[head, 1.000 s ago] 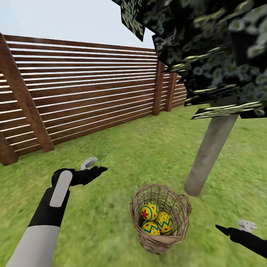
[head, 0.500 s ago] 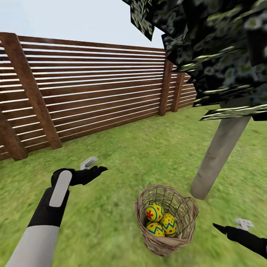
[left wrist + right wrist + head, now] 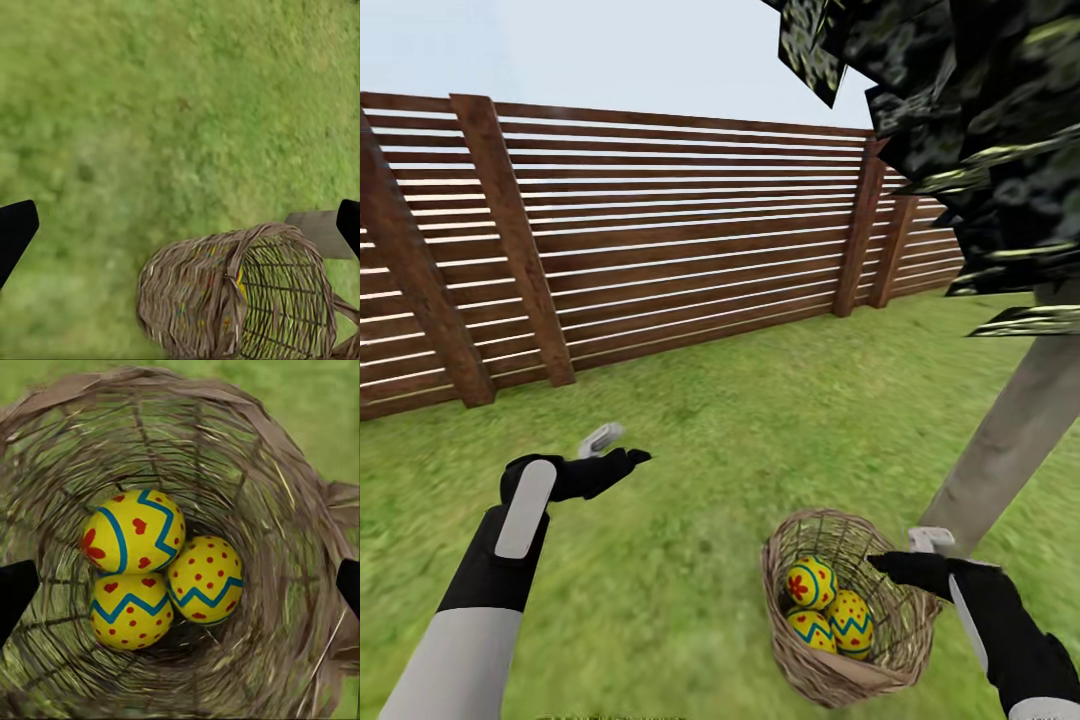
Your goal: Take the three Easter eggs out of the wicker basket on the lawn in the garden, then place them on the lawn next to a single tree (choose any tree) so that all three eggs are next to the same tree and none are left in the basket.
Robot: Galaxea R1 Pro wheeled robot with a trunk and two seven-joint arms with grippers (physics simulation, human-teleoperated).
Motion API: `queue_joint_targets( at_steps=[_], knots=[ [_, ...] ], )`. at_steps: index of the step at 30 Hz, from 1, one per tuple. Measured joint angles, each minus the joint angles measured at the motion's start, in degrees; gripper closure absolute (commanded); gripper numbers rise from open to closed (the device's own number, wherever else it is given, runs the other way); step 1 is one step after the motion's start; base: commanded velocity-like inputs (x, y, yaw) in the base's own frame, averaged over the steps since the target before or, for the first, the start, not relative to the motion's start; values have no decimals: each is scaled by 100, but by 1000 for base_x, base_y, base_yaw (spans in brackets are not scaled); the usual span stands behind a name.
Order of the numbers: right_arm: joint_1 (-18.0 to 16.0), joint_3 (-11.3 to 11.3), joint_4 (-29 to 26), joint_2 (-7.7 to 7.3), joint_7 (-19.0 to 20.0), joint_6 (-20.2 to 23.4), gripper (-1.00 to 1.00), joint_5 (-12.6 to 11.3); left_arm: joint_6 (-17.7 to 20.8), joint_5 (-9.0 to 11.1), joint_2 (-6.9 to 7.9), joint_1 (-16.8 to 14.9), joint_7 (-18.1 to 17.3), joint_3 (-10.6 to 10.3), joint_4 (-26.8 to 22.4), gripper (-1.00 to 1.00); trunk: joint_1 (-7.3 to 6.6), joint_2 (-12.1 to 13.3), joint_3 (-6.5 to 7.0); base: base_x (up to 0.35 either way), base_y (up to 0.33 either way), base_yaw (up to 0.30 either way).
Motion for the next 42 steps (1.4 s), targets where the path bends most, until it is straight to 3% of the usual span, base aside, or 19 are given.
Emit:
queue_joint_targets(
  at_steps=[1, 2, 3, 5, 8, 10, 12, 14, 19, 28, 29, 34, 39, 42],
  knots=[
    [0, 148, -52, 10, -5, 78, -100, 51, -2, 0, -4, 0, 0, -2, 2, -100, 0, 0, 0, 0, -9, 291],
    [-1, 509, -230, 28, -19, 283, -100, 116, -6, -1, -20, 0, 0, -11, 11, -100, 0, 0, 0, 0, -61, 291],
    [-1, 703, -365, 35, -38, 389, -100, 156, -8, -4, -29, 1, -3, -16, 18, -100, 0, 0, 0, 0, -136, 291],
    [-1, 946, -733, 44, -146, 535, -100, 196, -17, -6, -69, 1, -9, -23, 38, -100, 0, 0, 0, 0, -240, 291],
    [-1, 1025, -1066, 46, -198, 599, -100, 214, -21, -10, -96, 1, -10, -24, 46, -100, 0, 0, 0, 0, -276, 291],
    [-1, 1064, -1195, 52, -211, 870, -100, 235, -21, -11, -103, 1, -10, -25, 48, -100, 0, 0, 0, 0, -288, 290],
    [-1, 1178, -1265, 50, -219, 1231, -100, 247, -28, -11, -105, 1, -11, -25, 51, -100, 0, 0, 0, 25, -292, 250],
    [1, 1435, -1321, 48, -354, 1437, -100, 359, -31, -12, -108, 0, -11, -31, 58, -100, -1, 0, 0, 82, -299, 72],
    [1, 1532, -1288, 57, -650, 1487, -100, 536, -39, -11, -155, 0, -11, -36, 135, -100, -1, 0, 0, 71, -311, 18],
    [59, 1566, -960, 49, -656, 1447, -100, 552, -39, -12, -264, -1, -9, -44, 278, -100, 0, 0, 0, 5, -222, 1],
    [61, 1616, -899, 51, -649, 1447, -100, 550, -38, -12, -264, -1, -9, -44, 278, -100, 0, 0, 0, 0, -26, 0],
    [70, 2379, -749, 50, -632, 1438, -100, 517, -38, -11, -277, -1, -14, -51, 339, -100, 0, 0, 0, 0, -8, 0],
    [75, 2524, -737, 51, -592, 1429, -100, 509, -40, -12, -345, -1, -18, -68, 400, -100, 0, 0, 0, 1, -1, 0],
    [75, 2590, -758, 50, -318, 1440, -100, 516, -41, -12, -355, -1, -18, -70, 408, -100, -1, 0, 0, 52, -50, 0]
  ],
)
